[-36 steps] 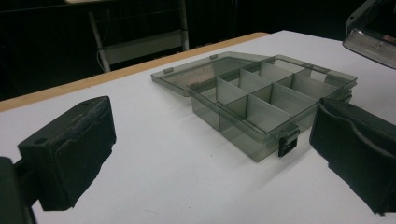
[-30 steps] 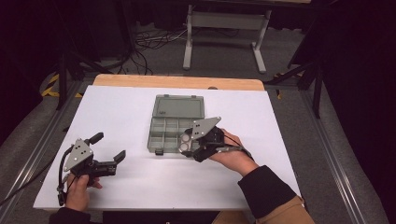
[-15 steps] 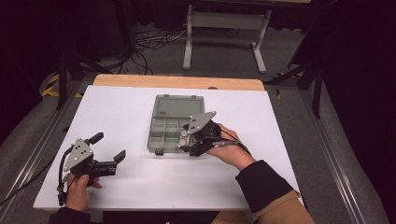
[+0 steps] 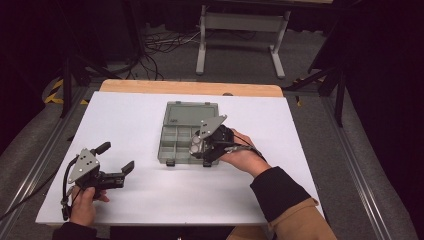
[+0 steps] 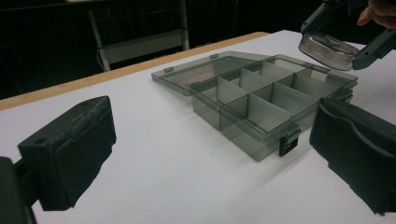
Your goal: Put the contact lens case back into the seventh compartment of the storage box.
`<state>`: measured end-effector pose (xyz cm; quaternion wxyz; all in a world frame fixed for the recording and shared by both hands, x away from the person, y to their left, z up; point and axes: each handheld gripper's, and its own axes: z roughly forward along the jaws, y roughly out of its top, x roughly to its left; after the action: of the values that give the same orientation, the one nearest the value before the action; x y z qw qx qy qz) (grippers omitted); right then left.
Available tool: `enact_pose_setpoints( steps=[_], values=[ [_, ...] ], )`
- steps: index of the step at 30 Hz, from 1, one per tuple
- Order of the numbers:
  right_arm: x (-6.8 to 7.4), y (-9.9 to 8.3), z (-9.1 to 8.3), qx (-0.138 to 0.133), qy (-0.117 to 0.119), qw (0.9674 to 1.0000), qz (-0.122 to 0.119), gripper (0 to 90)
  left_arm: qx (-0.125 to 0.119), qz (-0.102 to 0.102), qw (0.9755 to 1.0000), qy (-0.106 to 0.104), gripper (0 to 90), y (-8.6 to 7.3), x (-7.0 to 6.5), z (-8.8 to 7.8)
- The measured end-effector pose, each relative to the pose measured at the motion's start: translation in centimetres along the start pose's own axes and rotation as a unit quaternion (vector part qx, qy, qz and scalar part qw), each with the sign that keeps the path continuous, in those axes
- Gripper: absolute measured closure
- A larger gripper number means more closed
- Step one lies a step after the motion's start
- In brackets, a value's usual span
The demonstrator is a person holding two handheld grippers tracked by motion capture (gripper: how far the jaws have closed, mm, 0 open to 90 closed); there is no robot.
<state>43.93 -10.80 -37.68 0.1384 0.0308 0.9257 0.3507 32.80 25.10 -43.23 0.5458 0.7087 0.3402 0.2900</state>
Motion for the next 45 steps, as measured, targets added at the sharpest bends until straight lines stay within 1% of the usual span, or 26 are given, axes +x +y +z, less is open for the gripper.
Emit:
enact_pose_setpoints(
  steps=[24, 30, 39, 45],
  values=[
    [-1.6, -0.5, 1.4, 0.029, -0.001, 0.9996, 0.006, 26.3, 0.001, 0.001, 1.0, 0.0, 1.3, 0.0, 0.0, 0.0],
    [-1.8, -0.7, 1.8, 0.038, 0.005, 0.9993, 0.004, 26.3, 0.002, 0.001, 1.0, -0.001, 1.3, 0.0, 0.0, 0.0],
    [-1.8, -0.9, 2.5, 0.053, 0.023, 0.9983, 0.004, 26.3, 0.001, 0.002, 1.0, 0.002, 1.3, 0.0, 0.1, 0.0],
    [-1.8, -1.0, 2.7, 0.058, 0.029, 0.9978, 0.006, 26.3, 0.001, 0.002, 1.0, 0.001, 1.3, 0.0, 0.1, 0.0]
  ],
)
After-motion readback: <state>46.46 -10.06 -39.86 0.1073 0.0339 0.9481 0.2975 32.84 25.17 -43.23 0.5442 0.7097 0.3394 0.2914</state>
